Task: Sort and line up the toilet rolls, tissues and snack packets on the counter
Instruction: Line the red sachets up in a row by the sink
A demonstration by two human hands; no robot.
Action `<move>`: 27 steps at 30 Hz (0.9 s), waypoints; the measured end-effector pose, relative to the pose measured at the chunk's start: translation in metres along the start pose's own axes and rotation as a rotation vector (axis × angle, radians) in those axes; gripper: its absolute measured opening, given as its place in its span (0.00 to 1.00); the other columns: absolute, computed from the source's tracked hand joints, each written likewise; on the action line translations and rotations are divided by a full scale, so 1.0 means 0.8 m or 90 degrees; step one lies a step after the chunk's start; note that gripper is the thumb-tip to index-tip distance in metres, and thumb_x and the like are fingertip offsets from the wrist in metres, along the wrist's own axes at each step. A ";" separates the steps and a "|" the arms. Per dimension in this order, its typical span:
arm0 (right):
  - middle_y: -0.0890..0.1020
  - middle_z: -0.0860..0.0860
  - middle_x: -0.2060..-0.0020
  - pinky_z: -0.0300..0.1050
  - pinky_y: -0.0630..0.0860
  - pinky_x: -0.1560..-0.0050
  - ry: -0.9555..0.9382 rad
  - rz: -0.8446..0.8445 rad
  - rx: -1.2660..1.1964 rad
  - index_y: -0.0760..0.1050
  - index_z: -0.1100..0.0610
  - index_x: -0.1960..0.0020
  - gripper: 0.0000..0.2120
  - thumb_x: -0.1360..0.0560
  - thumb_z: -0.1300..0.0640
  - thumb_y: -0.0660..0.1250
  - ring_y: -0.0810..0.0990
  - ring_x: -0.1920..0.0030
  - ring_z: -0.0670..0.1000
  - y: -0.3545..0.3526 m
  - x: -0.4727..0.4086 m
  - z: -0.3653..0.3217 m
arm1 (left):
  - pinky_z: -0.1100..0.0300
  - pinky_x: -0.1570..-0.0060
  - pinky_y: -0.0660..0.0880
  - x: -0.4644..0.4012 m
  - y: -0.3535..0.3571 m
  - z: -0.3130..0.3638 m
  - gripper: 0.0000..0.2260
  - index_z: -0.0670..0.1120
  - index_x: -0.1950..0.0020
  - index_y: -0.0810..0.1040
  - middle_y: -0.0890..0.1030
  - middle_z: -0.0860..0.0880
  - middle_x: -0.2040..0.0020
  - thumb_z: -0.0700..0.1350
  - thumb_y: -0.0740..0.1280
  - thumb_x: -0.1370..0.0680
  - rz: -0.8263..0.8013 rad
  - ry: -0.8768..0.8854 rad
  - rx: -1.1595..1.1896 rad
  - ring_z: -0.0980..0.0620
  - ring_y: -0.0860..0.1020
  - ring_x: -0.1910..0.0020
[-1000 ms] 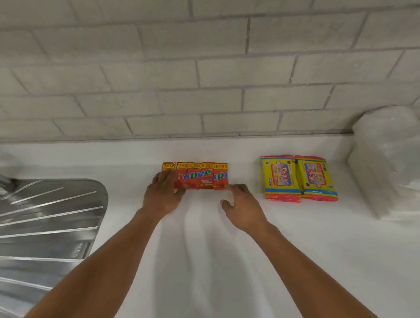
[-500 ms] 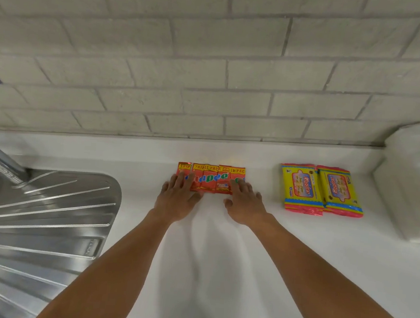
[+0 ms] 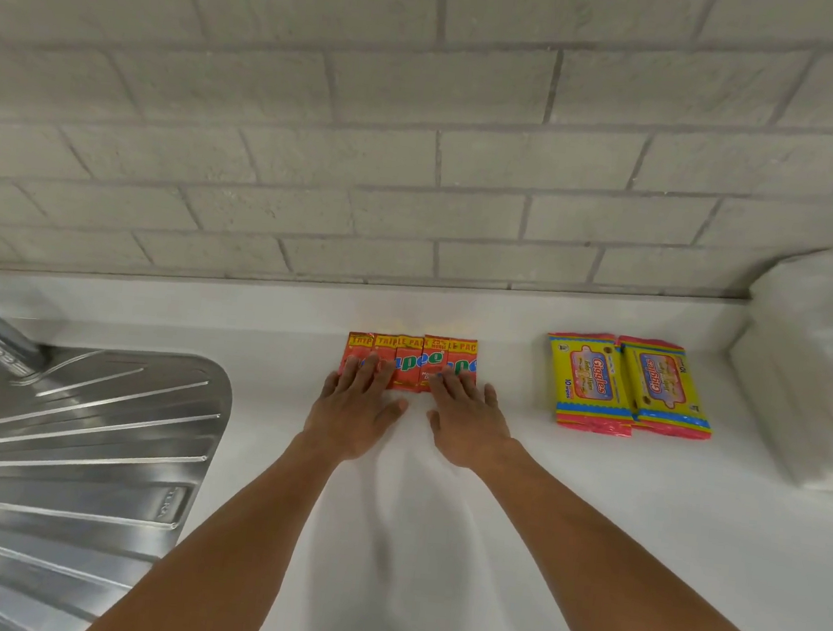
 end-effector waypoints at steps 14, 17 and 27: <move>0.47 0.49 0.19 0.61 0.48 0.22 -0.017 0.022 0.019 0.48 0.51 0.19 0.28 0.15 0.49 0.52 0.45 0.19 0.59 0.001 -0.001 -0.001 | 0.43 0.21 0.45 0.005 0.011 0.010 0.42 0.60 0.19 0.40 0.43 0.51 0.18 0.73 0.23 0.31 0.018 0.013 -0.039 0.42 0.41 0.19; 0.47 0.50 0.19 0.60 0.47 0.22 -0.020 0.021 0.018 0.47 0.52 0.19 0.28 0.15 0.50 0.52 0.44 0.19 0.59 0.001 -0.001 -0.001 | 0.43 0.22 0.45 0.005 0.008 0.013 0.45 0.59 0.19 0.43 0.45 0.50 0.17 0.74 0.22 0.32 0.022 0.018 -0.029 0.42 0.42 0.19; 0.48 0.51 0.19 0.59 0.48 0.22 -0.011 0.042 -0.014 0.48 0.52 0.19 0.27 0.16 0.49 0.51 0.44 0.19 0.59 0.007 -0.001 0.003 | 0.43 0.22 0.46 0.003 0.011 0.007 0.40 0.59 0.20 0.37 0.41 0.50 0.18 0.73 0.28 0.30 0.012 0.000 -0.029 0.43 0.42 0.19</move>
Point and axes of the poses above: each hand's wrist, its own x-axis away from the middle knuckle, its own y-axis out of the palm, z = x × y, the point moved 2 cm from there along -x, towards the middle knuckle
